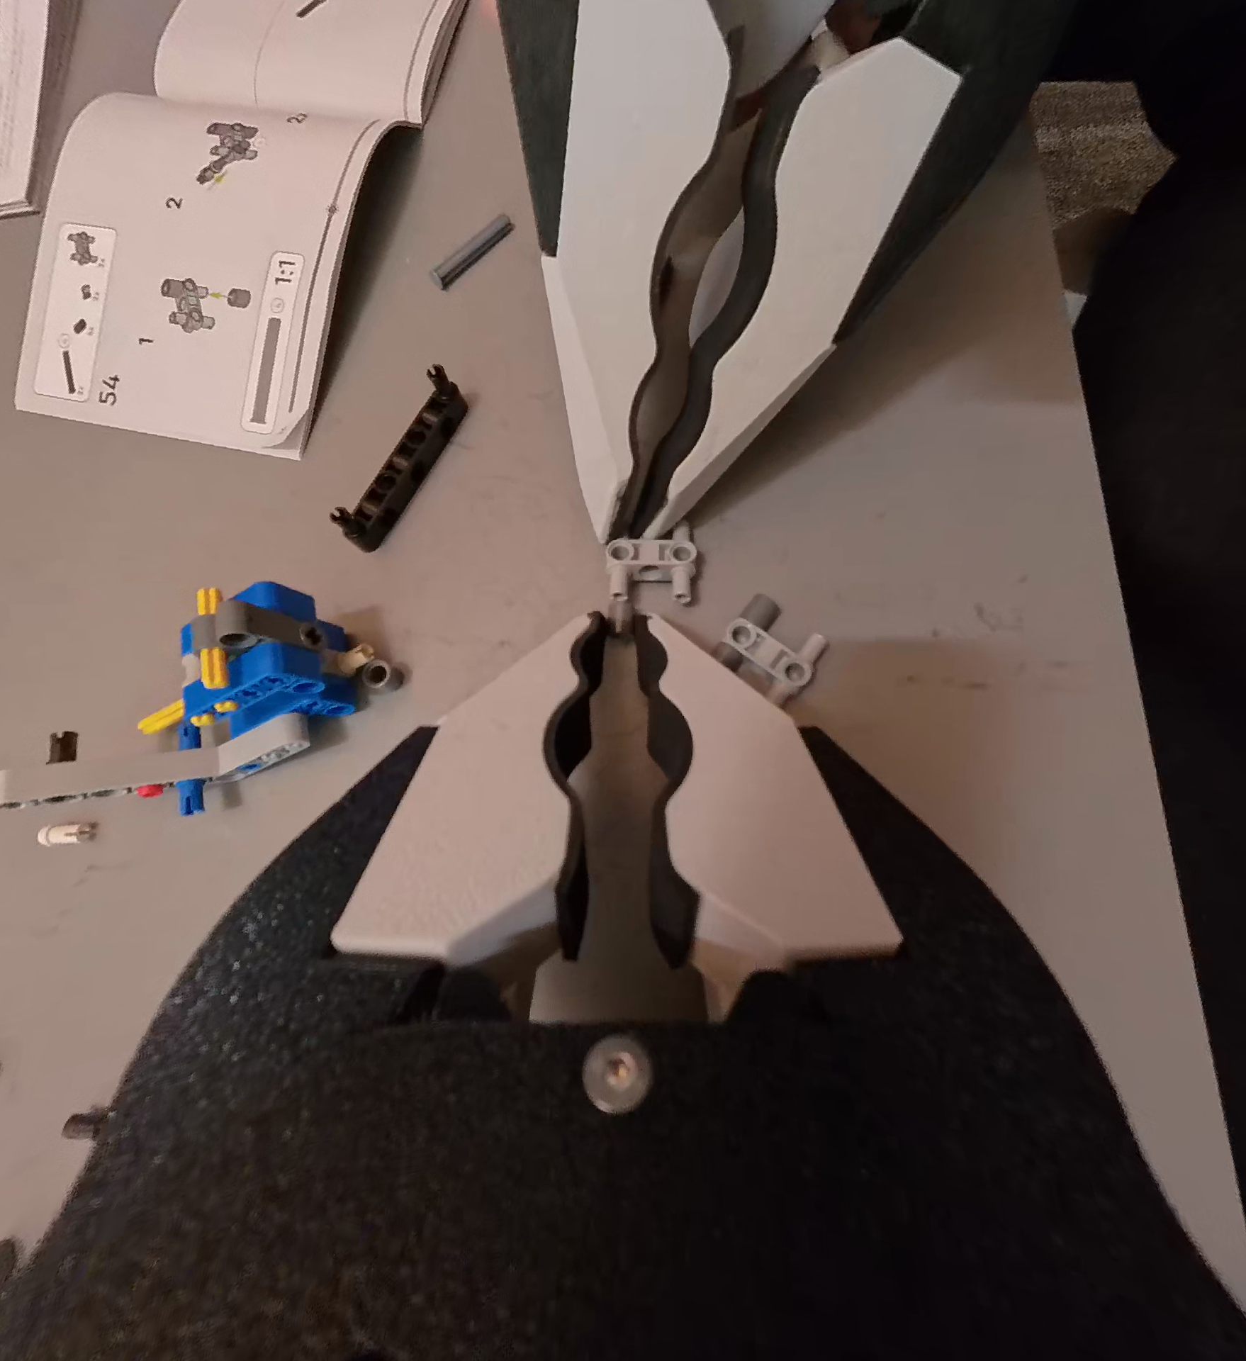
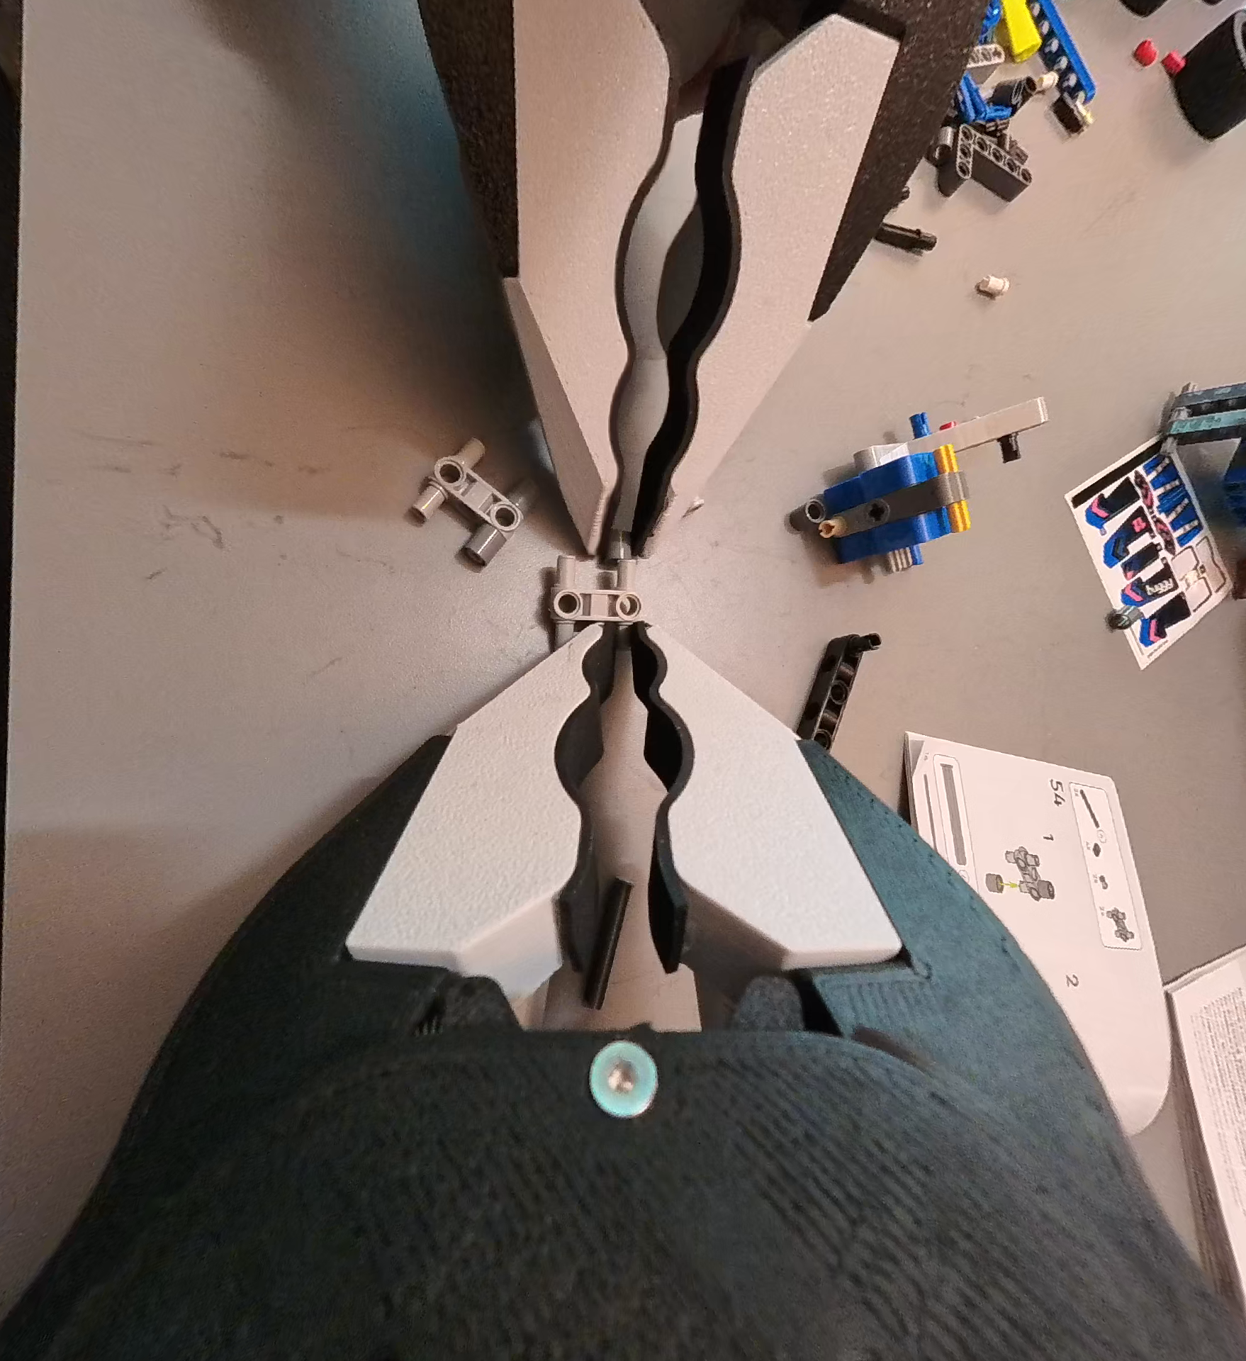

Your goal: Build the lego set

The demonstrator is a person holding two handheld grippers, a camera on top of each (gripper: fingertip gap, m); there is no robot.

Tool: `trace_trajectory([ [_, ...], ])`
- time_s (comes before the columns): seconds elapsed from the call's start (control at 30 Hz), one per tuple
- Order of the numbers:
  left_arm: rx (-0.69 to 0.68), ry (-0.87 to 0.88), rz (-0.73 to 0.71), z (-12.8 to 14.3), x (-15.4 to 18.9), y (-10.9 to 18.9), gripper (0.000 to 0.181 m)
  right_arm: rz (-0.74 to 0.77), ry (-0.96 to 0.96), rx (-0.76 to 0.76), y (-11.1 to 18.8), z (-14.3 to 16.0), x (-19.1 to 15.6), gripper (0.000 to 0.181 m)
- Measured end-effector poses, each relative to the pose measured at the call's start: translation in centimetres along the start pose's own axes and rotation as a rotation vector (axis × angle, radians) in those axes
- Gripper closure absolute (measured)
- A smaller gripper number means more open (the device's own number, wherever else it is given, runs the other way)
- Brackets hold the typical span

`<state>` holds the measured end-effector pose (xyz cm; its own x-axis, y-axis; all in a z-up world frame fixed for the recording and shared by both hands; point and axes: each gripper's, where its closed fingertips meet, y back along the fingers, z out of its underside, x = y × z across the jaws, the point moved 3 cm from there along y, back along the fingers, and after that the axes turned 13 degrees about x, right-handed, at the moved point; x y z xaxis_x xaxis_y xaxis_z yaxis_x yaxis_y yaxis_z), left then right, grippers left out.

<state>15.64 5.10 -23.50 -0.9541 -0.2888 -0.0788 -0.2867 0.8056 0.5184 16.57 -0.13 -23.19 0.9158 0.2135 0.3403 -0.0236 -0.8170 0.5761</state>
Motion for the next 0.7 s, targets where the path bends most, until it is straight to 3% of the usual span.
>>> trace_trajectory([
  [0.7, 0.048, 0.019, -0.012, -0.2, 0.0, 1.0, 0.173, 0.005, -0.012, 0.029, 0.0, 0.1, 0.0, 0.178],
])
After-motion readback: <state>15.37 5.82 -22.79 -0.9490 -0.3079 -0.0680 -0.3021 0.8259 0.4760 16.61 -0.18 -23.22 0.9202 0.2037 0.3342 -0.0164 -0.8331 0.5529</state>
